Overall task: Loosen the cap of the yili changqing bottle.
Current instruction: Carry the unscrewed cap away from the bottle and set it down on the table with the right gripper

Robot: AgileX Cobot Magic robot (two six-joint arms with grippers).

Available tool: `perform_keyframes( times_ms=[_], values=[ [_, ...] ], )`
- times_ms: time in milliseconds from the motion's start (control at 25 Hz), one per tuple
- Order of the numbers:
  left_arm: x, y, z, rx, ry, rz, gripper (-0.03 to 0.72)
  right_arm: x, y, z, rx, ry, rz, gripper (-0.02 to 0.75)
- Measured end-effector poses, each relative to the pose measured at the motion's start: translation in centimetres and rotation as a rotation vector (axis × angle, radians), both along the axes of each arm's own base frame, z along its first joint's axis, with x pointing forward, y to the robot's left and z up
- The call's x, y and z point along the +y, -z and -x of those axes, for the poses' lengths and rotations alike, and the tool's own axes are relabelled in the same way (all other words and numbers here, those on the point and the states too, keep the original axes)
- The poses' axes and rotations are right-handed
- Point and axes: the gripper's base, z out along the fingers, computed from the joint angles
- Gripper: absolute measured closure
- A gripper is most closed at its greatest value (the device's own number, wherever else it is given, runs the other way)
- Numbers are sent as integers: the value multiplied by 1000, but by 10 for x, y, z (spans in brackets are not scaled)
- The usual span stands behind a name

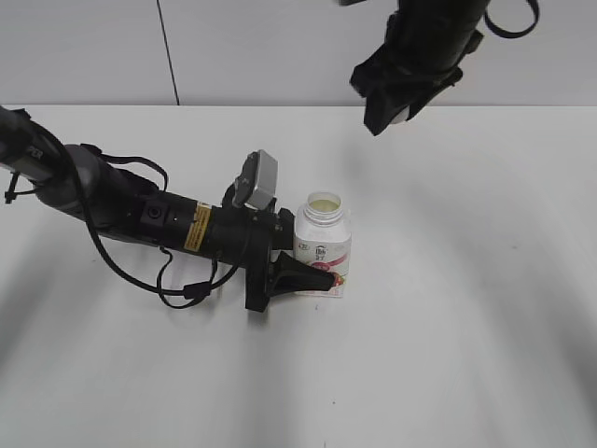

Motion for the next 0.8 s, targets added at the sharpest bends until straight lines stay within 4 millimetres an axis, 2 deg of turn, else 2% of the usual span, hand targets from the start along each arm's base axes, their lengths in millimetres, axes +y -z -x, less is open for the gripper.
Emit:
perform_keyframes(
  times_ms=[120,280,520,640,800],
  values=[
    [0,0,0,0,0,0,303,-30,1,-14,23,140,-55,351],
    [0,0,0,0,0,0,303,-70,16,-18,62,291,-71,351],
    [0,0,0,1,0,0,303,-114,45,4,124,438,-63,351],
    [0,0,0,1,0,0,303,-126,58,19,148,480,-55,351],
    [0,0,0,1,-1,0,303,-132,84,36,196,510,-24,351]
  ],
)
